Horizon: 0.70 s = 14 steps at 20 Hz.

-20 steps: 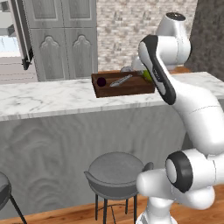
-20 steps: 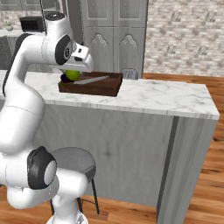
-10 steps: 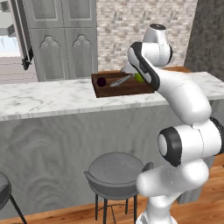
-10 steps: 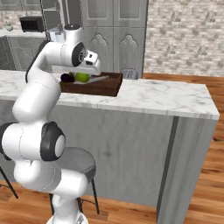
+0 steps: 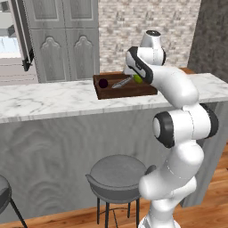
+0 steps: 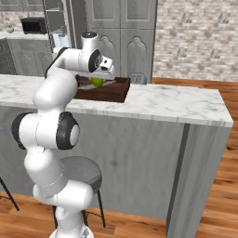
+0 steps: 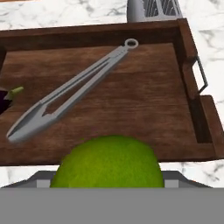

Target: Gather the lime and eggplant from the fridge and place them on a tray on the dining counter. Then gather the chicken drumsticks from the fridge and place them on the other tray.

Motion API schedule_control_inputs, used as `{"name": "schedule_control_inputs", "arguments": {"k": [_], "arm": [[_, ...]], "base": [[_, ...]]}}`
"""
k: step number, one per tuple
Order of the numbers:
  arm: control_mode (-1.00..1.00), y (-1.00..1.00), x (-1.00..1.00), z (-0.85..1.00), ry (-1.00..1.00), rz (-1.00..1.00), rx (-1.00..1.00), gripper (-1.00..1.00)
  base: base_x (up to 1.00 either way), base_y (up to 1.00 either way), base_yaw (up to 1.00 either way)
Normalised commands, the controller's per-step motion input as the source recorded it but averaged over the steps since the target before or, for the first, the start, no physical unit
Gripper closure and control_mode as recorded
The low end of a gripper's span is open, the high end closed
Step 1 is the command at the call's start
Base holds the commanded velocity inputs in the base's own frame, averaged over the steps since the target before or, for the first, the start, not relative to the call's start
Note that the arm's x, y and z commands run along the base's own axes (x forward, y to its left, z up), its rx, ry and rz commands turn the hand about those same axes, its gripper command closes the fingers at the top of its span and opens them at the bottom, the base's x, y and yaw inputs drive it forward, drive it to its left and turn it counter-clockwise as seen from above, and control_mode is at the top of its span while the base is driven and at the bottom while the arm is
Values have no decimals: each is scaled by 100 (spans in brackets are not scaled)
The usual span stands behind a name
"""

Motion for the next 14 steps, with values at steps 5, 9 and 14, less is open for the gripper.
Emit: {"name": "schedule_control_inputs", "arguments": {"k": [5, 9, 14], "arm": [[-100, -7, 60, 0, 2, 0, 0, 100], [-100, 0, 37, -23, 1, 0, 0, 100], [-100, -2, 41, -30, 3, 0, 0, 100]], "base": [[0, 0, 0], [0, 0, 0], [0, 0, 0]]}}
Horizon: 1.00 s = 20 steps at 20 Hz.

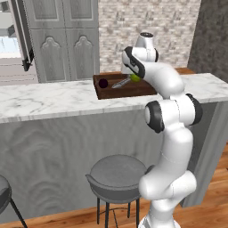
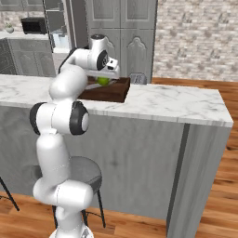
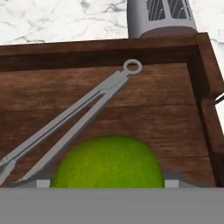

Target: Gather the lime and eggplant from the fridge and place them on a tray on the dining counter. Then gather the chicken drumsticks from the fridge and place them on the other tray.

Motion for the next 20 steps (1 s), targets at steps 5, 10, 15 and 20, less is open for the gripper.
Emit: {"name": "schedule_control_inputs", "arguments": {"k": [5, 10, 15, 20], "arm": [[-100, -3, 35, -29, 3, 0, 0, 100], [-100, -2, 25, -27, 2, 0, 0, 100], [-100, 0, 24, -30, 0, 0, 0, 100], [-100, 0, 7, -4, 1, 0, 0, -100]], "base": [[0, 0, 0], [0, 0, 0], [0, 0, 0], [0, 0, 0]]}}
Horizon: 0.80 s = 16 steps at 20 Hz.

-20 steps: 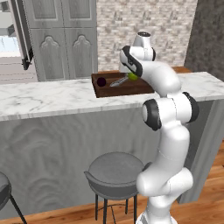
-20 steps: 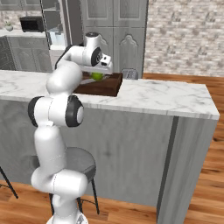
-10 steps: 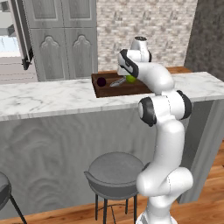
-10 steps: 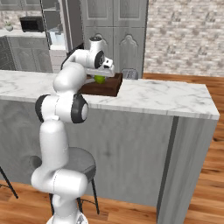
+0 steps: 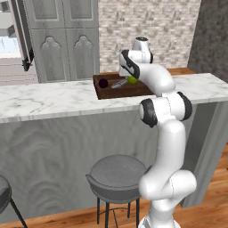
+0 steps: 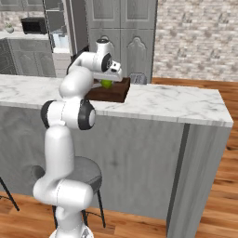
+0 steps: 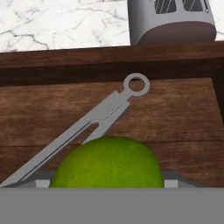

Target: Gather the lime and eggplant from the fridge and place them on a tray on the dining counter. Then gather the chicken drumsticks from the fridge and place them on the other tray.

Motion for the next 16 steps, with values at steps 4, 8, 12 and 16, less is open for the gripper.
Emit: {"name": "schedule_control_inputs", "arguments": {"k": [4, 8, 12, 16], "arm": [[-100, 0, 0, 0, 0, 0, 0, -100], [-100, 0, 0, 0, 0, 0, 0, -100], [-100, 0, -6, 0, 0, 0, 0, -100], [-100, 0, -19, 7, 0, 0, 0, -100]], "base": [[0, 0, 0], [0, 0, 0], [0, 0, 0], [0, 0, 0]]}}
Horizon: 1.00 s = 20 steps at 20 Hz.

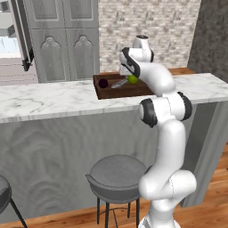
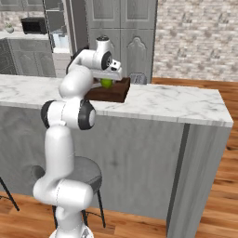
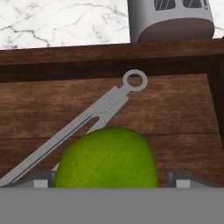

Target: Gather the lime and eggplant from the fridge and place them on a tray on the dining counter. Then gather the chicken drumsticks from the fridge and place them on the other tray.

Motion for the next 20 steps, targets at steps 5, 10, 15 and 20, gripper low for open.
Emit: {"name": "schedule_control_inputs", "arguments": {"k": [5, 10, 15, 20], "arm": [[-100, 0, -85, 21, -1, 0, 0, -100], [-100, 7, -99, 10, 0, 0, -1, -100], [-100, 8, -100, 19, 0, 0, 0, -100], [-100, 2, -100, 37, 0, 0, 0, -100]], "base": [[0, 0, 0], [0, 0, 0], [0, 0, 0], [0, 0, 0]]}}
